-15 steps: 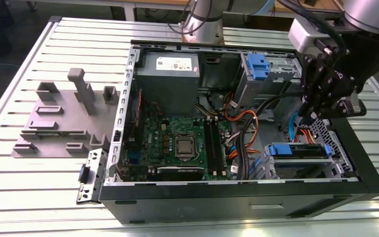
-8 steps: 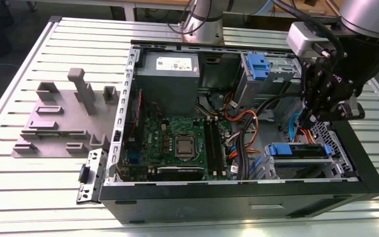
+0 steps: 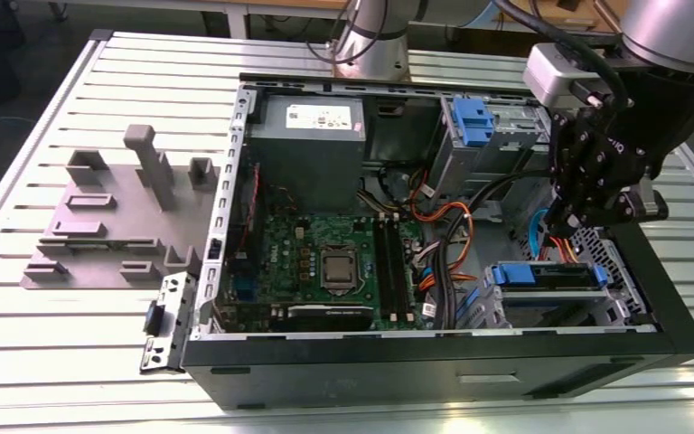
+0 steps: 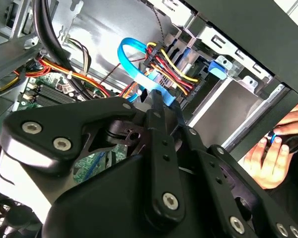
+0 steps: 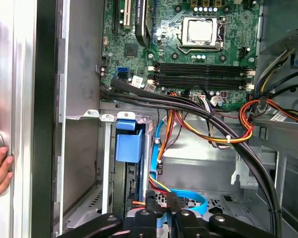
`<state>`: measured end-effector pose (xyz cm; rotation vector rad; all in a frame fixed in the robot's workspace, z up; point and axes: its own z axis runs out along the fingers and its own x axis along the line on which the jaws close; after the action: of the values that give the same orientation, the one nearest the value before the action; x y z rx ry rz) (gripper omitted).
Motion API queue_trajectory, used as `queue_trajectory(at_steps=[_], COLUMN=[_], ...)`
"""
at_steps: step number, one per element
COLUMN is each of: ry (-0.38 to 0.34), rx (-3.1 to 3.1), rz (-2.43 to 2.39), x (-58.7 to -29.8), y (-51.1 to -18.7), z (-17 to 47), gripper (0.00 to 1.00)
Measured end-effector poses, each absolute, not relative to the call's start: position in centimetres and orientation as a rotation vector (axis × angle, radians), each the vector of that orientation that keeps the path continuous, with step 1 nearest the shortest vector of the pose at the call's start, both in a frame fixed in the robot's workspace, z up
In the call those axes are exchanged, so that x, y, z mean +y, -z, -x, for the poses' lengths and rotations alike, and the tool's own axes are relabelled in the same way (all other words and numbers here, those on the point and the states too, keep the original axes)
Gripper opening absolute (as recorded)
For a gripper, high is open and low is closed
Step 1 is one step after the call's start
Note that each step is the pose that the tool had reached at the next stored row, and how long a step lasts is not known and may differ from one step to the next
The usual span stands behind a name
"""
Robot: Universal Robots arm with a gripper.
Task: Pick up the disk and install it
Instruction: 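Insert the second disk wire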
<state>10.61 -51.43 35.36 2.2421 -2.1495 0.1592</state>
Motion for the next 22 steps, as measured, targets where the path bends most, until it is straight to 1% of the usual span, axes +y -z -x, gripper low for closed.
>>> queue_trajectory(at_steps=[10,22], ry=[-0.145,-0.124], rx=[-2.144,-2.142], rz=[-2.237,-2.229], x=[-51.43,-51.39], y=[-36.06,-36.11], z=[-10.61,-11.12], gripper=[0.24,0.24])
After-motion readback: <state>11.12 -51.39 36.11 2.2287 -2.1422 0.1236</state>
